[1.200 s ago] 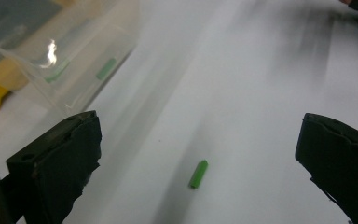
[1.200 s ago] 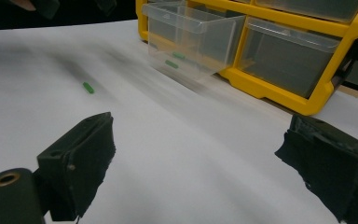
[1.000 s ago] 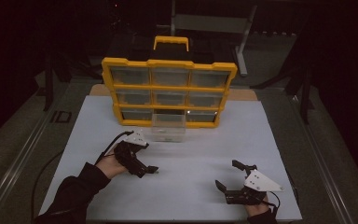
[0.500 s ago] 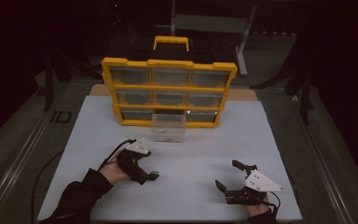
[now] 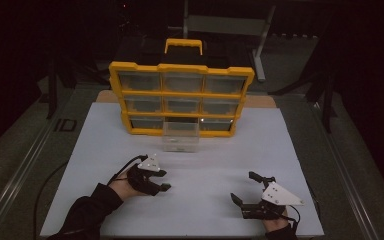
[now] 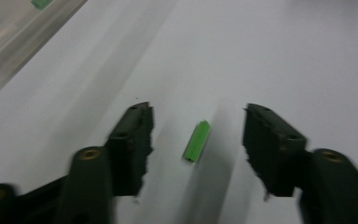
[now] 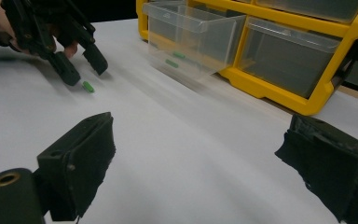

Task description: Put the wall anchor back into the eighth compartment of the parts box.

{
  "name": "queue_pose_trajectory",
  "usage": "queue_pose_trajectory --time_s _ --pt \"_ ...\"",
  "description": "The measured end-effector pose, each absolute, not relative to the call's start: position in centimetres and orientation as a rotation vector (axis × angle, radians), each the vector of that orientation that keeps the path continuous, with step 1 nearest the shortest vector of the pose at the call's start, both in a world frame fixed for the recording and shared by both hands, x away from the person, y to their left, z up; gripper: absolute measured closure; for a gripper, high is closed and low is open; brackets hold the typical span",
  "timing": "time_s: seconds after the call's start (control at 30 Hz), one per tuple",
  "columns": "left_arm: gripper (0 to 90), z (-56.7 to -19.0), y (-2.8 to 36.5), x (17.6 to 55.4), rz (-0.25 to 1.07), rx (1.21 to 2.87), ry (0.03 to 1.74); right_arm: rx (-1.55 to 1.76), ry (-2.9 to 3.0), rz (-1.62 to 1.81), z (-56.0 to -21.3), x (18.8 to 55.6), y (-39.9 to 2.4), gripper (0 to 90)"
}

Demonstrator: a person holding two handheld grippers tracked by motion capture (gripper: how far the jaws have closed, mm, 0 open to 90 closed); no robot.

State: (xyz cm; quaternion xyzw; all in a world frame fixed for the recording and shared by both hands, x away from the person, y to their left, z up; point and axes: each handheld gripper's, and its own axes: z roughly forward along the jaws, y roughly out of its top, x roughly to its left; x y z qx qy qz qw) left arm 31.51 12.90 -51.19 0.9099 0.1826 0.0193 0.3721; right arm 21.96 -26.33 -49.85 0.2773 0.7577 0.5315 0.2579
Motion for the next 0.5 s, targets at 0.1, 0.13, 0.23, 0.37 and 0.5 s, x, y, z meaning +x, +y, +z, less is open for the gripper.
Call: queue_pose_trajectory --time_s 0.1,0.13,0.23,0.37,0.5 --pt "54.3 -51.49 12.7 31.57 0.053 2.34 0.463 0.748 2.053 1.442 -49.83 21.96 -26.35 8.4" --pt "55.8 -51.62 12.6 31.6 0.056 2.345 0.457 0.751 2.054 1.443 -49.83 21.95 -26.35 8.4" --pt "62.6 -51.82 12.42 31.64 0.062 2.353 0.452 0.751 2.055 1.442 -49.84 21.97 -26.35 8.3" --pt "68.4 -51.81 12.39 31.76 0.071 2.355 0.458 0.75 2.056 1.443 -49.83 21.95 -26.33 8.4" --pt "73.6 -51.76 12.3 31.72 0.07 2.369 0.441 0.752 2.056 1.442 -49.84 21.96 -26.33 8.4"
